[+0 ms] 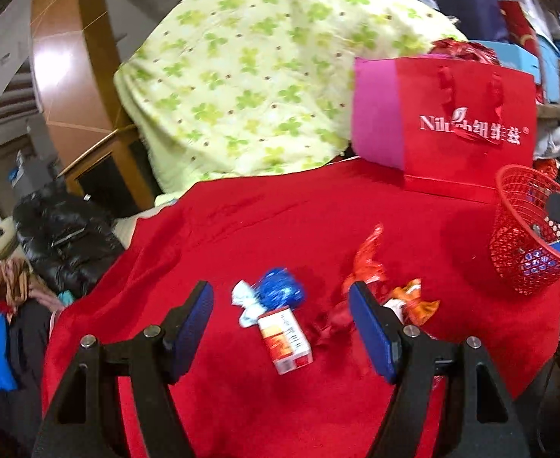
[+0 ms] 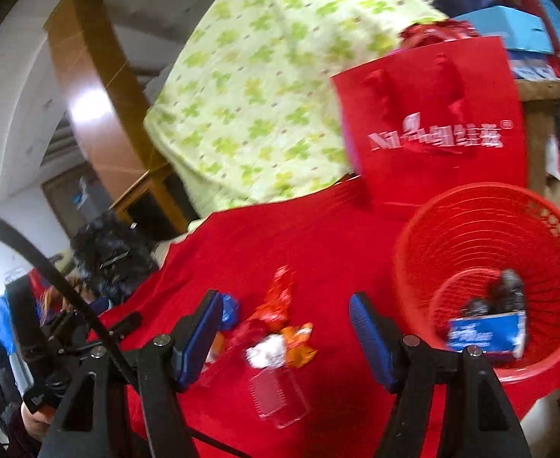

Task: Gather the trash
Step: 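Bring both tools back over the remaining trash on the table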

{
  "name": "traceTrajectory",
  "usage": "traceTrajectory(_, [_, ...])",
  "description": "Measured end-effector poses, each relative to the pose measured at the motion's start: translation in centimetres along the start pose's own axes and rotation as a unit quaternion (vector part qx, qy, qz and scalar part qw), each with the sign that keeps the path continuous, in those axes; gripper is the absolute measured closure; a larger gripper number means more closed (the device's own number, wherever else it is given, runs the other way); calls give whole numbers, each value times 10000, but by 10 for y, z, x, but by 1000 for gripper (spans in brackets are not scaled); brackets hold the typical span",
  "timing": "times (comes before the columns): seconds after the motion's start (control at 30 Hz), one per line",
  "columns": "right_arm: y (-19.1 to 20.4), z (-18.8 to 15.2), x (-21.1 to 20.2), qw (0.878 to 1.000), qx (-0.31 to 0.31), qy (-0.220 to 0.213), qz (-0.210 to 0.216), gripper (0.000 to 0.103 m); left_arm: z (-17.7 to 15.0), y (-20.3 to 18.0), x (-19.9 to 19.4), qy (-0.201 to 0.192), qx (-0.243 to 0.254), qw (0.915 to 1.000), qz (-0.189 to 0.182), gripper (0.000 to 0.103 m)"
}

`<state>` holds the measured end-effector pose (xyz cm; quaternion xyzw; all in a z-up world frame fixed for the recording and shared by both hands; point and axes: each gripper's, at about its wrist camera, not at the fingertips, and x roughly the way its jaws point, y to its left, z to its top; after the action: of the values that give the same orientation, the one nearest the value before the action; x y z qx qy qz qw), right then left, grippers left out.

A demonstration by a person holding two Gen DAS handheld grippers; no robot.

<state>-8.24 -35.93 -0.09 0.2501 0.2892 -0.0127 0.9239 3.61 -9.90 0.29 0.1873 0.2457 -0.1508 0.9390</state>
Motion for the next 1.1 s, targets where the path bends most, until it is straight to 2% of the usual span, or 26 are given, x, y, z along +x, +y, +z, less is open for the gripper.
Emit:
traceTrajectory(0.13, [24, -8, 16, 9996, -205, 200, 85, 31, -11, 19, 1, 68, -153, 9998, 62, 29])
traceTrajectory(0.5, [55, -38, 57, 9944, -600, 861, 155, 31, -32, 48, 17, 299, -517, 9982, 101, 29])
traceTrajectory(0.77, [60, -69, 88, 9869, -785, 1405, 142, 31, -48, 59, 30, 471, -627, 9968, 129, 29])
traceTrajectory(0.97, [50, -94, 111, 9811, -800, 1760, 17, 31, -60, 61, 44, 663, -671, 9955, 87, 29])
traceTrajectory(1.1, [37, -110, 129, 9760, -781, 2025, -169, 43, -74, 61, 60, 910, -721, 9932, -98, 29])
